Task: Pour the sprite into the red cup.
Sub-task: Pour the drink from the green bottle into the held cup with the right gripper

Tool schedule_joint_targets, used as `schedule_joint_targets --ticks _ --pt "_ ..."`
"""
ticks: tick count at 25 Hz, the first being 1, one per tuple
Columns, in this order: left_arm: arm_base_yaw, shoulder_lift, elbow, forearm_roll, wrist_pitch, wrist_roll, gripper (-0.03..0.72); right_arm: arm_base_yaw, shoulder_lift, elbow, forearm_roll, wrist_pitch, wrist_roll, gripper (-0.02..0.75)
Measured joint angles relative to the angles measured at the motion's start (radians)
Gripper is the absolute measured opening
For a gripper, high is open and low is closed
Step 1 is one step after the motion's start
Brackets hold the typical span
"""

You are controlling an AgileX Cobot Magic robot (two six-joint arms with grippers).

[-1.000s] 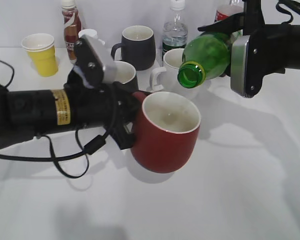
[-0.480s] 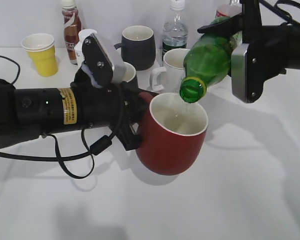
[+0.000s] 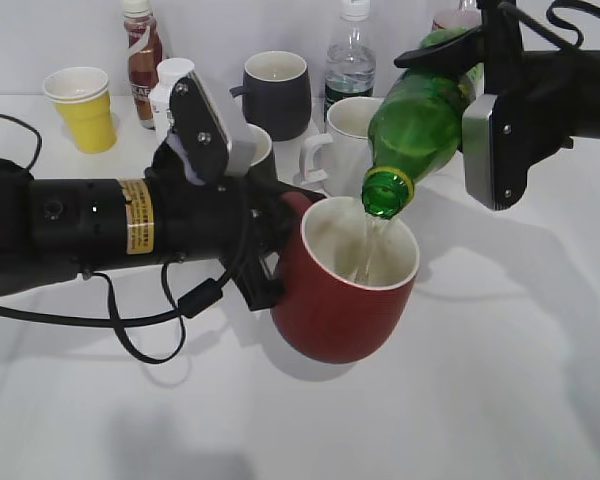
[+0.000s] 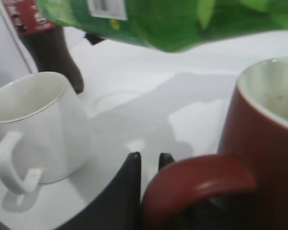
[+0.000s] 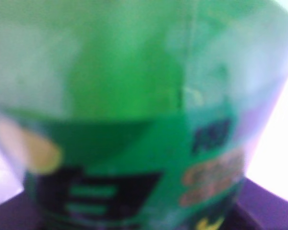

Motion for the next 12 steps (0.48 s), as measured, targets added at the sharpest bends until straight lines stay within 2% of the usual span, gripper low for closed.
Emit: schedule_joint_targets --ticks 12 --pt "0.000 0.000 0.000 0.006 -0.006 0.000 0.082 0.000 0.000 0.000 0.027 0.000 -0.047 0.414"
